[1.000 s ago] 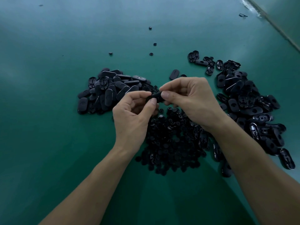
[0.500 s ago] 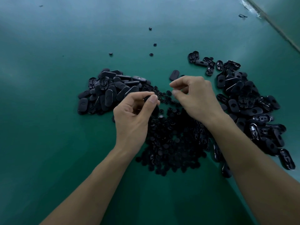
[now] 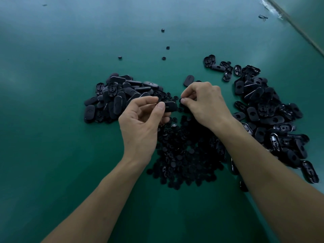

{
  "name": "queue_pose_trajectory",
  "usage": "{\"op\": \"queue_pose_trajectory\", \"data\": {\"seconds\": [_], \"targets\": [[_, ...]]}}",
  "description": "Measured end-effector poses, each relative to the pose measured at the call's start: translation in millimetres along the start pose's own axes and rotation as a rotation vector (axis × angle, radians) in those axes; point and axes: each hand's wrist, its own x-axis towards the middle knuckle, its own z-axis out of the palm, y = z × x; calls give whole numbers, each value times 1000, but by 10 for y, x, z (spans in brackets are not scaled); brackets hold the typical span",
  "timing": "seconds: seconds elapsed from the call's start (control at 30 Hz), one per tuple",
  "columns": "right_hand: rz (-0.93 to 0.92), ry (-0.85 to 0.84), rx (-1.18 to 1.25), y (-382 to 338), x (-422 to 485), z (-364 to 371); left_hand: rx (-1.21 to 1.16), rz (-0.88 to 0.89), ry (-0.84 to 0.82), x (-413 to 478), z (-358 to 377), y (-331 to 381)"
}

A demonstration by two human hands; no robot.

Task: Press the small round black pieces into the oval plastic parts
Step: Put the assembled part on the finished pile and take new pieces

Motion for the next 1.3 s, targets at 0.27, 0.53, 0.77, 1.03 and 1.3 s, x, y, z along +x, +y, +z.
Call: {"op": "queue_pose_trajectory", "data": {"seconds": [0.27, 0.53, 0.77, 1.03, 1.3], "targets": [[-80, -25, 185, -29, -134, -153, 7, -18, 35, -2, 13, -7], [-209, 16, 422, -196, -283, -270, 5, -32, 24, 2, 10, -10], [-163, -62, 439, -239, -316, -197, 20, -12, 16, 6, 13, -5], [-184, 26, 419, -308, -379, -131, 55, -1, 10, 4, -3, -11], [-130, 65, 395, -294, -378, -72, 77, -2, 5, 0, 4, -10]]}}
